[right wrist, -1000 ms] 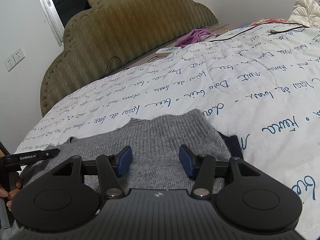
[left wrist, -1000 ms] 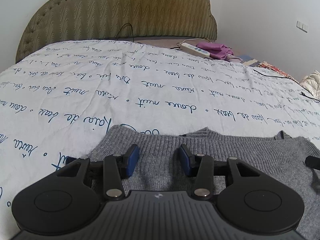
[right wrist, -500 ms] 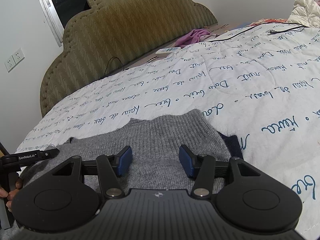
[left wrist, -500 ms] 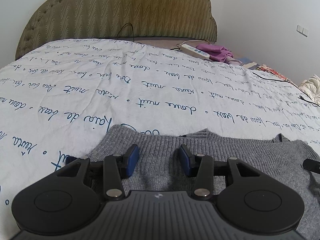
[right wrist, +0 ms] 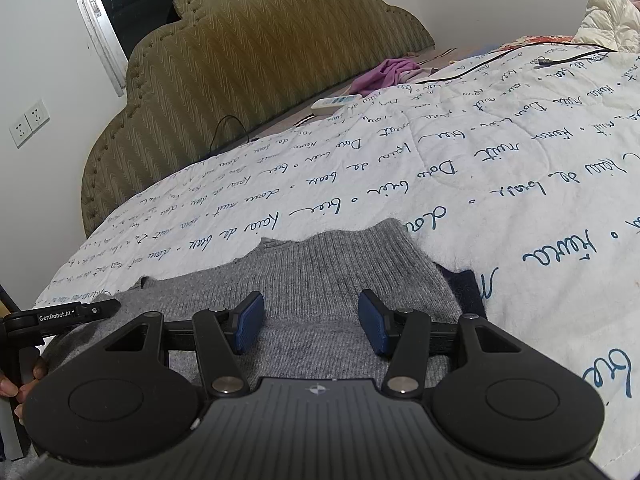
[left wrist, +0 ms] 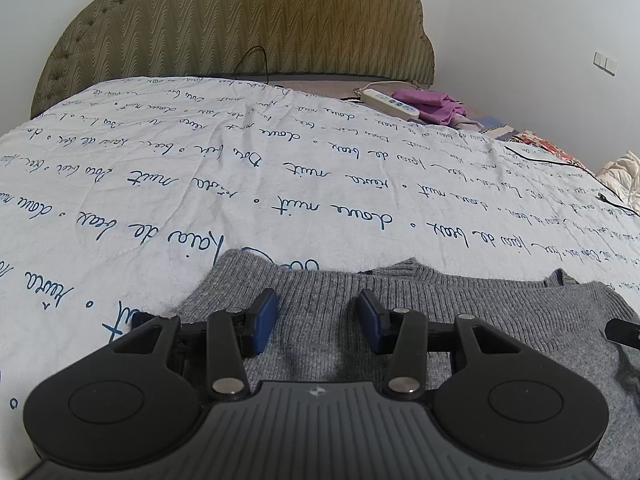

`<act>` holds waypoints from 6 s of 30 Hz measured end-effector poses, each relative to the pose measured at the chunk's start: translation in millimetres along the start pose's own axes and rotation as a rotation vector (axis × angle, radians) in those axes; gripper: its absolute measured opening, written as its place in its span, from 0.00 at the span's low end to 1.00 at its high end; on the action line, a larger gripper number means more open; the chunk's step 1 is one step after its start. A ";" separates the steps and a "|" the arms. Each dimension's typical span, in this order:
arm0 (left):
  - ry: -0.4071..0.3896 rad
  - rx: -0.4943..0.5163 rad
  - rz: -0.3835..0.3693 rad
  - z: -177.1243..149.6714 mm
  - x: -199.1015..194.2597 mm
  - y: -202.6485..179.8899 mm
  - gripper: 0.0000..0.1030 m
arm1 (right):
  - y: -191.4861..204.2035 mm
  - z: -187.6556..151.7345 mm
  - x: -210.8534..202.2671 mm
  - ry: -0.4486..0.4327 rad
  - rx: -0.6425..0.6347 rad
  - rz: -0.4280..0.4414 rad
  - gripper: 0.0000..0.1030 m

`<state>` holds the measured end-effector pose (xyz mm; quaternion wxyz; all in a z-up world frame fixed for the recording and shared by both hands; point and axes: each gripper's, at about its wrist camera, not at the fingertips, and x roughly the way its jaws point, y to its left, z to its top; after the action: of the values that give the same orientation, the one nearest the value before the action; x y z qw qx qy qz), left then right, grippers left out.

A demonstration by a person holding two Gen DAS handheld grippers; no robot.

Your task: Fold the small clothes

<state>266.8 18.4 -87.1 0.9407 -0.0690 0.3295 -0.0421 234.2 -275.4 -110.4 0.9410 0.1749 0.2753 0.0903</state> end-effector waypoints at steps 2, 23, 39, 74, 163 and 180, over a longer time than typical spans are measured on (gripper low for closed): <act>0.000 0.002 0.002 -0.1 0.0 0.0 0.43 | 0.1 -0.5 -0.4 -0.001 0.003 0.001 0.55; -0.104 -0.205 -0.083 -76.6 -202.5 12.6 0.66 | 27.2 -0.2 -31.3 0.005 -0.083 -0.049 0.71; 0.089 -0.168 -0.122 -114.1 -187.0 12.2 0.66 | 54.8 -55.9 -101.8 0.156 -0.305 -0.020 0.87; 0.122 -0.641 -0.056 -121.6 -187.8 60.0 0.66 | 60.1 -107.6 -152.3 0.152 -0.241 0.049 0.96; -0.220 0.563 -0.197 -133.2 -209.5 -236.2 0.05 | 39.7 89.4 -26.2 0.388 -0.027 0.254 0.13; -0.069 0.730 -0.249 -157.3 -170.1 -267.5 0.06 | -84.0 57.2 -35.3 0.333 0.165 0.237 0.12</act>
<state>26.8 -240.5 -62.3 0.9017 0.2295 0.2501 -0.2679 242.5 -378.2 -80.0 0.8479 0.2651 0.4107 0.2051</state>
